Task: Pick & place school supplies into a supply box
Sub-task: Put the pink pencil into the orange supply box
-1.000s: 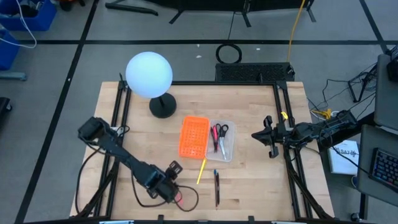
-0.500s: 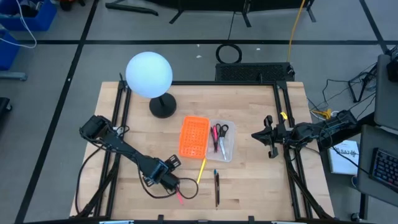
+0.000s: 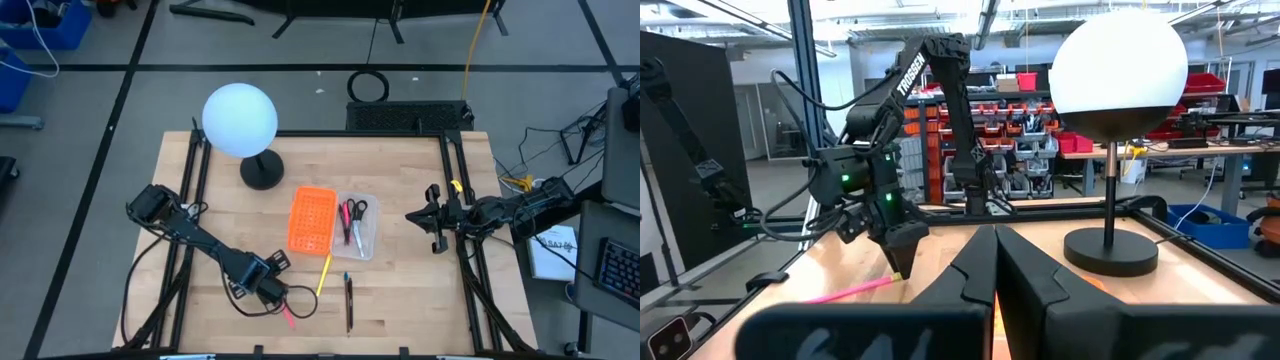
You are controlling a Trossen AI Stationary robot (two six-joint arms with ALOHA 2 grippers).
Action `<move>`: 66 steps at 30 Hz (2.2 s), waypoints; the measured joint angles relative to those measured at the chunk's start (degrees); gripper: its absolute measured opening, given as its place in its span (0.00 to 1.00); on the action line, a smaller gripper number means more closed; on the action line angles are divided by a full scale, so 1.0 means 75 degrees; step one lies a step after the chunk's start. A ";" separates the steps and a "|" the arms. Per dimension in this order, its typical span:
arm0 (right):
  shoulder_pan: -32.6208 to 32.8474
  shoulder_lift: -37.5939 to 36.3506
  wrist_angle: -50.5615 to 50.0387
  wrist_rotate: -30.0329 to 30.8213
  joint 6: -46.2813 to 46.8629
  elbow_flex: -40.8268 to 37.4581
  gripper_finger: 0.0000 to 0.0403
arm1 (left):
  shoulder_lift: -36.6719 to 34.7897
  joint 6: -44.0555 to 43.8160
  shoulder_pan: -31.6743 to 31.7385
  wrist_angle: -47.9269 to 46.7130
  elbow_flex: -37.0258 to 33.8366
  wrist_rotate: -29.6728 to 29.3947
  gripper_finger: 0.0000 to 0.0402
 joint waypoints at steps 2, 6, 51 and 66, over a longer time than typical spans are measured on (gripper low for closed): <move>0.0000 0.0000 0.0000 0.0000 0.0000 -0.0003 0.00 | 0.0000 -0.0004 0.0002 -0.0001 0.0000 0.0072 0.48; 0.0000 0.0000 -0.0003 0.0000 0.0000 0.0000 0.00 | 0.0003 0.0059 0.0006 -0.0001 0.0000 0.0172 0.48; 0.0000 -0.0003 -0.0012 0.0000 -0.0344 -0.0002 0.00 | -0.0038 0.0303 0.0551 0.0611 0.0002 0.1701 0.20; 0.0000 -0.0003 -0.0012 0.0000 -0.0344 -0.0002 0.00 | -0.0079 0.0859 0.0355 0.0197 0.0142 0.0391 0.06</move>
